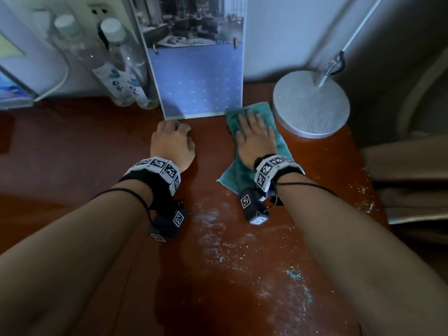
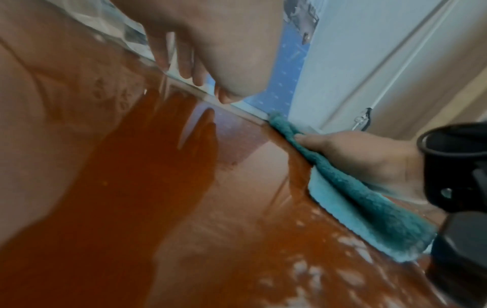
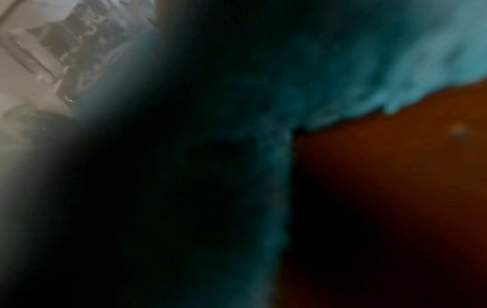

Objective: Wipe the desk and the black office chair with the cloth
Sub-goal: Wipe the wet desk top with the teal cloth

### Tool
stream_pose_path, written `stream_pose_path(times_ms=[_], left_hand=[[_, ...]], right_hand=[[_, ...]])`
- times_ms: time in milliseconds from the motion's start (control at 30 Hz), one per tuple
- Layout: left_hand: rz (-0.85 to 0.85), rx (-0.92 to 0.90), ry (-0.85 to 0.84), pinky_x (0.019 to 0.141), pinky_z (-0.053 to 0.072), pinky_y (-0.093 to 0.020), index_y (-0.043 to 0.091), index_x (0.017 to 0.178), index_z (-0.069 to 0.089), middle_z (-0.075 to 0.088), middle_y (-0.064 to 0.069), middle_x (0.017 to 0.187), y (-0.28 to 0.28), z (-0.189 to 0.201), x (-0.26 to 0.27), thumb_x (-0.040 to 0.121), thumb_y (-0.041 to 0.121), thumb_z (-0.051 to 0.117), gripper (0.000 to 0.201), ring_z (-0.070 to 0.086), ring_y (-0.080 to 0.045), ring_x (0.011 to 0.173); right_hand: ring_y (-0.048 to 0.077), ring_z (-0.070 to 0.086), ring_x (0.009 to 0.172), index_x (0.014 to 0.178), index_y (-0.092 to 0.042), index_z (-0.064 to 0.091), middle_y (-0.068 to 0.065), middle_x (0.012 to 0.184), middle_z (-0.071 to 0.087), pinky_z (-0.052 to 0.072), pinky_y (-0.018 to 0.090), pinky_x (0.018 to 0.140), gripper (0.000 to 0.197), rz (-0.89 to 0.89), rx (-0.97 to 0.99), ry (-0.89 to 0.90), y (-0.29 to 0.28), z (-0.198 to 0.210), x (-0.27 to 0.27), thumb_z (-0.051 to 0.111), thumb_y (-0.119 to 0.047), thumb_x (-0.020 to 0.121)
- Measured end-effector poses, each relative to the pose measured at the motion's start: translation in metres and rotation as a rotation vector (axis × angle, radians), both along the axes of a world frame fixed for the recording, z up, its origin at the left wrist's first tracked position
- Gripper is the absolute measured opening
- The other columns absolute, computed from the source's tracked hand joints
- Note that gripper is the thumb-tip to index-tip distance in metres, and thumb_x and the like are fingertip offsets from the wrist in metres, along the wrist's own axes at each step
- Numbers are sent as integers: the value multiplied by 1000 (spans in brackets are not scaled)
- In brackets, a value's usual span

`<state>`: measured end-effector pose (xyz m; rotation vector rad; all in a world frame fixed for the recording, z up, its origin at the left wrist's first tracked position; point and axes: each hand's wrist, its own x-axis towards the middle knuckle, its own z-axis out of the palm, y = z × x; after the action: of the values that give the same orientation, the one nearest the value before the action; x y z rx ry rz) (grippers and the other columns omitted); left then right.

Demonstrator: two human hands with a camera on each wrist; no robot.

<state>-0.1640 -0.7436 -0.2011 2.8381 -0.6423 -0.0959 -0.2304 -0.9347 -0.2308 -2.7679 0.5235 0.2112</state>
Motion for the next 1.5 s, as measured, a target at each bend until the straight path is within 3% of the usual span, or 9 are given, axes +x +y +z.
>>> stream_pose_path(times_ms=[167, 300, 433, 600, 700, 933, 1200, 1300, 1500], left_hand=[[308, 28, -35, 87, 39, -45, 0, 114, 55, 49, -21, 119, -6, 3, 6, 86, 25, 52, 38, 41, -38, 115], [472, 56, 71, 108, 29, -49, -5, 132, 39, 35, -26, 140, -17, -9, 13, 88, 43, 49, 65, 27, -41, 134], [467, 64, 112, 118, -2, -51, -4, 150, 5, -2, -26, 157, -21, -35, 17, 96, 51, 33, 82, -7, -37, 147], [466, 80, 120, 116, -4, -53, -2, 151, -1, -8, -25, 157, -21, -47, 22, 97, 56, 25, 83, -10, -37, 146], [479, 89, 143, 116, -3, -53, 0, 151, 1, -7, -24, 158, -22, -47, 24, 96, 57, 26, 84, -10, -36, 146], [462, 89, 178, 116, -3, -54, 0, 151, 1, -7, -24, 158, -22, -41, 22, 95, 56, 29, 84, -9, -36, 146], [315, 189, 330, 115, -11, -55, 16, 153, -11, -21, -12, 158, 10, -15, 15, 96, 60, 18, 77, -20, -26, 146], [266, 296, 320, 112, -14, -59, 23, 153, -10, -21, -12, 158, 39, -6, -2, 95, 62, 10, 72, -23, -28, 144], [259, 228, 376, 114, -10, -58, 31, 152, -11, -25, -3, 158, 78, -5, -40, 95, 61, 10, 68, -25, -25, 144]], right_hand=[[18, 0, 148, 154, -15, 7, 3, 162, 0, 1, 37, 121, 55, -154, -34, -50, -18, -8, 15, 20, -31, 103], [24, 1, 148, 152, -4, 10, 12, 161, 4, 0, 36, 121, 56, -36, -68, -60, -31, -11, 40, 24, -25, 102], [29, 2, 148, 151, -1, 12, 16, 160, 6, -3, 34, 120, 59, 78, -20, -45, -50, -10, 70, 26, -20, 98], [28, 2, 148, 153, -12, 16, 10, 161, 7, 7, 48, 119, 72, 81, 136, -41, -69, 0, 102, 42, 0, 88], [25, 2, 148, 154, -17, 16, 4, 161, 7, 8, 48, 118, 66, 16, 140, -85, -65, -3, 105, 39, -5, 93], [26, 7, 148, 153, -9, 15, 10, 160, 11, 6, 35, 120, 55, -24, 14, -159, -41, -10, 61, 30, -19, 102], [13, 0, 148, 153, -35, 3, -9, 161, -2, -2, 40, 120, 55, -163, -11, 16, -26, -6, -30, 20, -40, 101], [12, -3, 148, 152, -38, 0, -11, 161, -2, -4, 41, 120, 55, -219, -6, 46, -33, 2, -69, 19, -41, 101], [17, -11, 148, 153, -36, -1, -8, 161, -12, -6, 47, 119, 56, -492, 20, 140, -20, 9, -97, 19, -42, 101]])
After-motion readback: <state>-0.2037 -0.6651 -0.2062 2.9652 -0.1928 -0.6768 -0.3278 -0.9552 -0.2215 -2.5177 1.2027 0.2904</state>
